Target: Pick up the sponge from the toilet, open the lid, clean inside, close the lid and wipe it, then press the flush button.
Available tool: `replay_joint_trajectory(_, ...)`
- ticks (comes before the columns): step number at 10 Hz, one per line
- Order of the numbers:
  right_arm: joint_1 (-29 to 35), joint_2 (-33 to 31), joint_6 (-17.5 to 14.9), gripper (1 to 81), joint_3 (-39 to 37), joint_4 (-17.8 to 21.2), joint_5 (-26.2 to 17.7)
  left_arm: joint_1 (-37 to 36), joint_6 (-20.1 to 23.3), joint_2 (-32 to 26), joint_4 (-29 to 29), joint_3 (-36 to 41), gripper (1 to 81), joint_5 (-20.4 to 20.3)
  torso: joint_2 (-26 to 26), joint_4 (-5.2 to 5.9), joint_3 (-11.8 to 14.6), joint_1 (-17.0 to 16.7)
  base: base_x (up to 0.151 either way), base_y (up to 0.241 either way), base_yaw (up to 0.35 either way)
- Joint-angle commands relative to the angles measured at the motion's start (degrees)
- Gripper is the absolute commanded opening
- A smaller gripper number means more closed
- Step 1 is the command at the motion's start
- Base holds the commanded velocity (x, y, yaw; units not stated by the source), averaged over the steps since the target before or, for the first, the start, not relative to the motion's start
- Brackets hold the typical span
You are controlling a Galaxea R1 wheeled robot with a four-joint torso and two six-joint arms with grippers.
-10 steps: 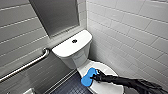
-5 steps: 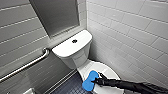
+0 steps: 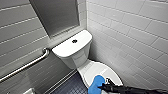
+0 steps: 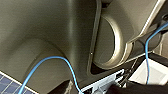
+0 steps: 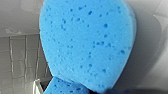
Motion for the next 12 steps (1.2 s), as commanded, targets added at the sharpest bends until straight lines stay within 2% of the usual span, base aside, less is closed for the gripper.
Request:
replay_joint_trajectory(1, 2.05, -7.74, 0.14, 1.0, 5.62, 0.13, -5.35, 0.57, 0.72, -0.28, -0.01, 0.41, 81.1, 6.09, 0.00, 0.00, 0.00, 0.00, 0.000, 0.000, 0.000)
replay_joint_trajectory(6, -3.40, -22.49, 0.05, 1.0, 15.90, 0.13, -1.84, 0.48, 0.72, -0.19, 0.26, 0.41, 81.1, 6.09, 0.00, 0.00, 0.00, 0.00, 0.000, 0.000, 0.000)
replay_joint_trajectory(9, -11.92, -29.45, -0.13, 1.0, 17.13, -0.39, 2.83, -0.13, 0.72, -0.72, 0.26, 0.41, 81.1, 6.09, 0.00, 0.00, 0.00, 0.00, 0.000, 0.000, 0.000)
replay_joint_trajectory(11, -17.27, -35.16, -0.04, 1.0, 17.83, -0.39, 4.23, -0.58, 0.72, -1.34, 0.08, 0.58, 81.1, 6.18, 0.00, 0.00, 0.00, 0.00, 0.000, 0.000, 0.000)
replay_joint_trajectory(12, -19.91, -38.13, -0.04, 1.0, 18.53, -0.31, 6.67, -0.84, 0.72, -1.42, 0.08, 0.58, 81.1, 6.17, 0.00, 0.00, 0.00, 0.00, 0.000, 0.000, 0.000)
